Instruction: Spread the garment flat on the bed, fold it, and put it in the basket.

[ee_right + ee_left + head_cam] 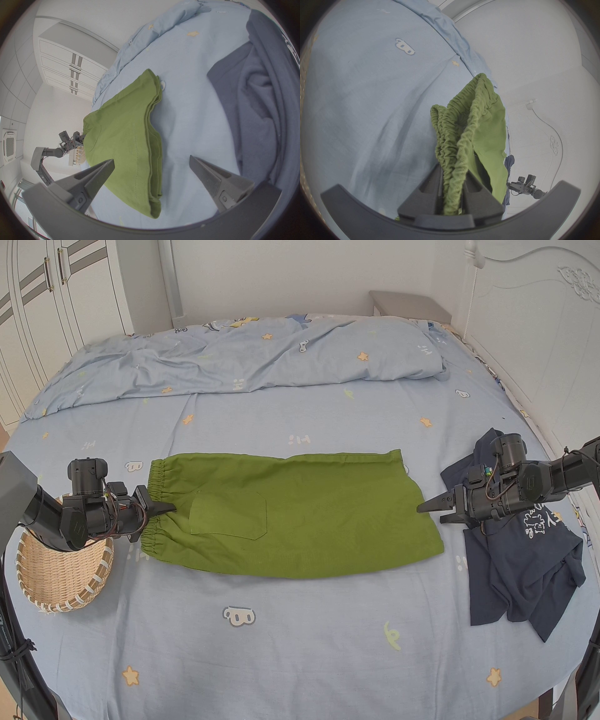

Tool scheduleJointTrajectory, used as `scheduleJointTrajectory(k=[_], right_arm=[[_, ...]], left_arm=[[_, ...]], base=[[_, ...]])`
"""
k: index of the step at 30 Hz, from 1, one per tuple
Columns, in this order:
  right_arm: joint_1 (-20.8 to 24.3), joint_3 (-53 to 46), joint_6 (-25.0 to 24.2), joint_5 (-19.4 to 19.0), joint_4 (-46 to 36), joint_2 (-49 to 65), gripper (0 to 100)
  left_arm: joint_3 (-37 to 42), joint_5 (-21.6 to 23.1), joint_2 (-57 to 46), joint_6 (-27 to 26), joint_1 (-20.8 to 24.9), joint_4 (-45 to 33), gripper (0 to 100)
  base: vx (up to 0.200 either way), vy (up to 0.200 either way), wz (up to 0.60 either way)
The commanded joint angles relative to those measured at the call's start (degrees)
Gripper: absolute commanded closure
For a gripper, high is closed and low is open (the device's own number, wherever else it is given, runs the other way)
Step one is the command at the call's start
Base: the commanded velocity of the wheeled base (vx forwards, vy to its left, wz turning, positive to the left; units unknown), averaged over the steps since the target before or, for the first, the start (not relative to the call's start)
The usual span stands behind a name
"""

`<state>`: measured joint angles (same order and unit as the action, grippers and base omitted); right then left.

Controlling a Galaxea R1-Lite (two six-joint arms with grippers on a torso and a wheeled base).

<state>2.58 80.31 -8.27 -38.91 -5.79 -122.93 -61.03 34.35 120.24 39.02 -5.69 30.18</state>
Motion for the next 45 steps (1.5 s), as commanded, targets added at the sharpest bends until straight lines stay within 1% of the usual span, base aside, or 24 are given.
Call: scheduleJointTrajectory(k=[1, 4, 8, 10, 15, 17, 18, 20, 25, 29, 30, 40, 45], right_arm=[[0.76, -0.07, 0.00, -0.20, -0.01, -2.23, 0], [1.63, -0.07, 0.09, -0.37, 0.17, -3.63, 0], [2.69, -0.42, 0.00, -2.57, 0.43, -3.72, 0], [3.22, -0.68, 0.09, -3.01, 0.60, -3.72, 0], [4.71, -0.77, 0.09, -3.19, 1.04, -3.81, 0], [4.80, -0.77, 0.09, -3.19, 1.13, -3.90, 0], [4.89, -0.51, 0.00, -4.24, 1.31, -3.98, 0], [4.80, -0.07, -0.17, -4.95, 1.31, -4.69, 0], [4.62, 0.72, -0.44, -5.30, 1.22, -5.57, 0], [4.18, 1.51, -0.52, -8.02, 1.13, -6.53, 0], [4.18, 1.51, -0.61, -8.37, 1.04, -6.53, 100], [2.86, 2.57, -1.67, -10.66, 1.13, -6.80, 100], [2.25, 2.57, -1.67, -10.66, 1.22, -6.45, 100]], left_arm=[[-0.06, 0.01, -0.18, 0.00, -0.02, 0.05, 100], [-0.15, 0.01, -0.09, 0.00, -0.02, 0.05, 100], [-0.06, 0.01, -0.09, 0.00, -0.02, 0.05, 100], [-0.06, 0.01, -0.09, 0.00, -0.02, 0.05, 100], [-0.06, 0.01, -0.09, 0.00, -0.02, 0.05, 100], [-0.06, 0.01, -0.09, 0.00, -0.02, 0.05, 100], [-0.06, 0.01, 0.00, 0.00, -0.02, 0.05, 100], [-0.06, 0.01, 0.00, 0.00, -0.02, 0.05, 100], [-0.06, 0.01, 0.09, 0.00, -0.02, 0.05, 100], [-0.06, 0.01, 0.09, 0.00, -0.02, 0.05, 100], [-0.06, 0.01, 0.09, 0.00, -0.02, 0.05, 100], [-0.23, 0.01, 0.09, 0.00, -0.02, 0.05, 100], [-0.32, 0.01, 0.00, 0.00, -0.11, 0.05, 100]], base=[[0.000, 0.000, 0.00], [0.000, 0.000, 0.00], [0.000, 0.000, 0.00], [0.000, 0.000, 0.00], [0.000, 0.000, 0.00], [0.000, 0.000, 0.00], [0.000, 0.000, 0.00], [0.000, 0.000, 0.00], [0.000, 0.000, 0.00], [0.000, 0.000, 0.00], [0.000, 0.000, 0.00], [0.000, 0.000, 0.00], [0.000, 0.000, 0.00]])
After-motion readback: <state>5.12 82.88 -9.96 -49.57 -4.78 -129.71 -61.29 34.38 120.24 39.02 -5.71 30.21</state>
